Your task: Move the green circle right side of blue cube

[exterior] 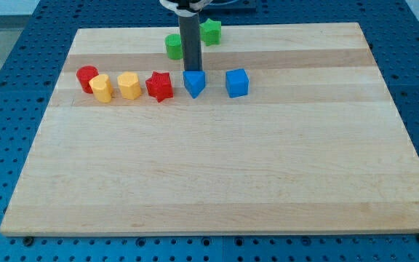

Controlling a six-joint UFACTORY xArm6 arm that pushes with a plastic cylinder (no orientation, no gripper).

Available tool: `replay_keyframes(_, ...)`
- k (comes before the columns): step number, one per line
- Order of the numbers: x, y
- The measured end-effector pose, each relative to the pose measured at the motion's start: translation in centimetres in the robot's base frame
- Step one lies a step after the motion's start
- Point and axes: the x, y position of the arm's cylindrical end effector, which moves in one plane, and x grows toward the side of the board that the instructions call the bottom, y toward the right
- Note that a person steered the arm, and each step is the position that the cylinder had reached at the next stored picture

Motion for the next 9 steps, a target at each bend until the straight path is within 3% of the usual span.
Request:
replay_keyframes(3, -2.3, -9.4)
replay_keyframes(5, -7.7, -9.7)
replay_keyframes(6, -7.7, -8.6)
replay_keyframes(9, -7.7, 2.8)
